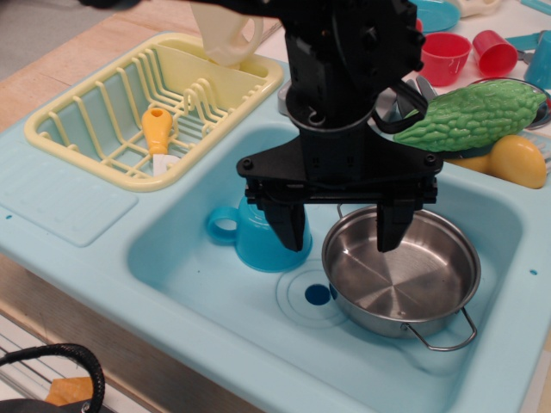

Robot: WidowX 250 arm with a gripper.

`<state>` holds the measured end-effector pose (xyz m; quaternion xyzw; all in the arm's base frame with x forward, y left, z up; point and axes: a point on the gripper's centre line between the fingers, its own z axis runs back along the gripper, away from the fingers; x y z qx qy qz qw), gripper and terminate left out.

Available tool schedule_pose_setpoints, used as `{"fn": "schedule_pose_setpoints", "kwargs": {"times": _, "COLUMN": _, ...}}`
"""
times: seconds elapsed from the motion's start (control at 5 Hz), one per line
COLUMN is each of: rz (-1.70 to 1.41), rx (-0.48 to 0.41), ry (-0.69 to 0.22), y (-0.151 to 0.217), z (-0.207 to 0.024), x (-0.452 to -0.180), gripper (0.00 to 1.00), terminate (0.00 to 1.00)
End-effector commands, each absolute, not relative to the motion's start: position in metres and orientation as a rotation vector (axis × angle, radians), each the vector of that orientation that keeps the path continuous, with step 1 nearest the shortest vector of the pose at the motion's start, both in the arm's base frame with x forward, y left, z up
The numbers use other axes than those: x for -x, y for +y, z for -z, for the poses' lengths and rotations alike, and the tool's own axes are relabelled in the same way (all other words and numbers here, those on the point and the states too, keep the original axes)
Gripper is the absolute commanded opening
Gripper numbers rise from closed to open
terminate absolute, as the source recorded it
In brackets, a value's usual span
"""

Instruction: Put pot or pan from sink into drying rack

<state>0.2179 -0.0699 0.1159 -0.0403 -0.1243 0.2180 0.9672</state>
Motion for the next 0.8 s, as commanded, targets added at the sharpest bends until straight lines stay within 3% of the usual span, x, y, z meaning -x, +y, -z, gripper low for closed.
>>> {"fn": "schedule_pose_setpoints", "kwargs": {"times": 0.0, "rz": -0.441, "rx": 0.082, "ry": -0.251, "y": -0.070, "z": -0.116, "x": -0.218, "gripper": 1.00, "terminate": 0.00}}
{"fn": "schedule_pose_setpoints", "kwargs": {"times": 0.2, "rz": -0.485, "rx": 0.111, "ry": -0.198, "y": -0.066, "z": -0.102, "x": -0.218, "gripper": 1.00, "terminate": 0.00}}
{"fn": "schedule_pose_setpoints", "kwargs": {"times": 0.6, "rz": -0.504, "rx": 0.161, "ry": -0.196, "y": -0.062, "z": -0.077, "x": -0.218, "gripper": 1.00, "terminate": 0.00}}
